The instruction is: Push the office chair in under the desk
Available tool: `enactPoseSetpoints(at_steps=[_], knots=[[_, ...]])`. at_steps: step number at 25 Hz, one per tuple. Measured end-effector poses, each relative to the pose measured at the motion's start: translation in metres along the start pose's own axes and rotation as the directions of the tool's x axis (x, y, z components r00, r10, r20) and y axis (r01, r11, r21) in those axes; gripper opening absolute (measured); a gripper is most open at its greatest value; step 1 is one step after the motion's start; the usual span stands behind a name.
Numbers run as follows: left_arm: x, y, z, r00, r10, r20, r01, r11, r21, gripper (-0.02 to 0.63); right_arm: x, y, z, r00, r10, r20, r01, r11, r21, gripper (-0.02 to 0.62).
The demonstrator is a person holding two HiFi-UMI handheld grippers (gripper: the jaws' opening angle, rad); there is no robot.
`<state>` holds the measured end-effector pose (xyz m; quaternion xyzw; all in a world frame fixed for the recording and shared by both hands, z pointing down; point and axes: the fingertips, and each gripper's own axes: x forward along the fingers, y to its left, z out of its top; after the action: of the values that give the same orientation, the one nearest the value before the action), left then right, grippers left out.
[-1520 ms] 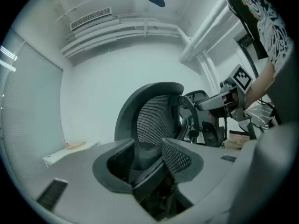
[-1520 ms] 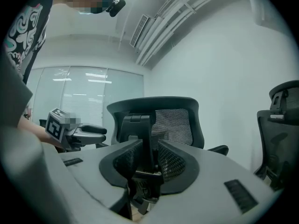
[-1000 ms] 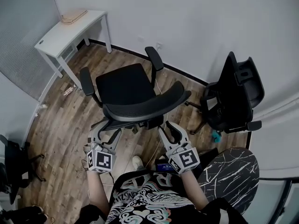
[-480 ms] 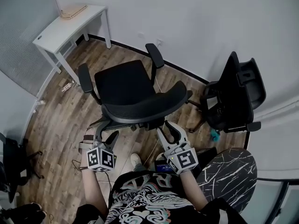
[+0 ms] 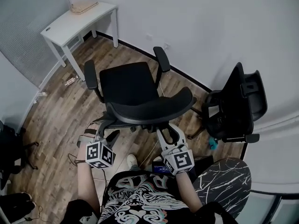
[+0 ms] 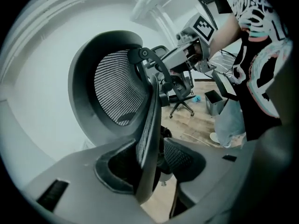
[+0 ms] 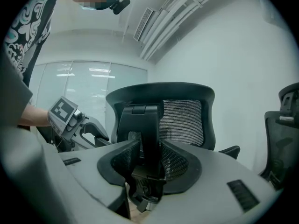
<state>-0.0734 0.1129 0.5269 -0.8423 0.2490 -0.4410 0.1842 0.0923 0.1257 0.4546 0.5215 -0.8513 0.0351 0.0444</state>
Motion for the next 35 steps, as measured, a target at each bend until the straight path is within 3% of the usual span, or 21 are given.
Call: enactPoseSetpoints(at_steps=[8, 15, 18, 35], knots=[[-0.005, 0.005, -0.004, 0.991, -0.134, -0.020, 0.133, 0.990, -0.046, 0.172, 0.016, 0.004, 0.009, 1.000, 0.021, 0.006, -0.021, 0.999, -0.049, 0.112], [0.015, -0.005, -0.016, 0.971, -0.198, -0.133, 0.206, 0.978, 0.045, 0.179, 0.023, 0.003, 0.010, 0.999, 0.037, -0.007, -0.037, 0.998, -0.044, 0.098], [0.017, -0.006, -0.014, 0.971, -0.214, -0.104, 0.218, 0.975, 0.034, 0.158, 0.024, 0.003, 0.009, 1.000, 0.022, -0.005, -0.022, 0.999, -0.042, 0.062], [0.021, -0.009, -0.002, 0.985, -0.165, 0.045, 0.163, 0.986, 0.044, 0.156, 0.023, -0.009, 0.008, 1.000, 0.000, -0.031, -0.001, 1.000, -0.011, 0.049]])
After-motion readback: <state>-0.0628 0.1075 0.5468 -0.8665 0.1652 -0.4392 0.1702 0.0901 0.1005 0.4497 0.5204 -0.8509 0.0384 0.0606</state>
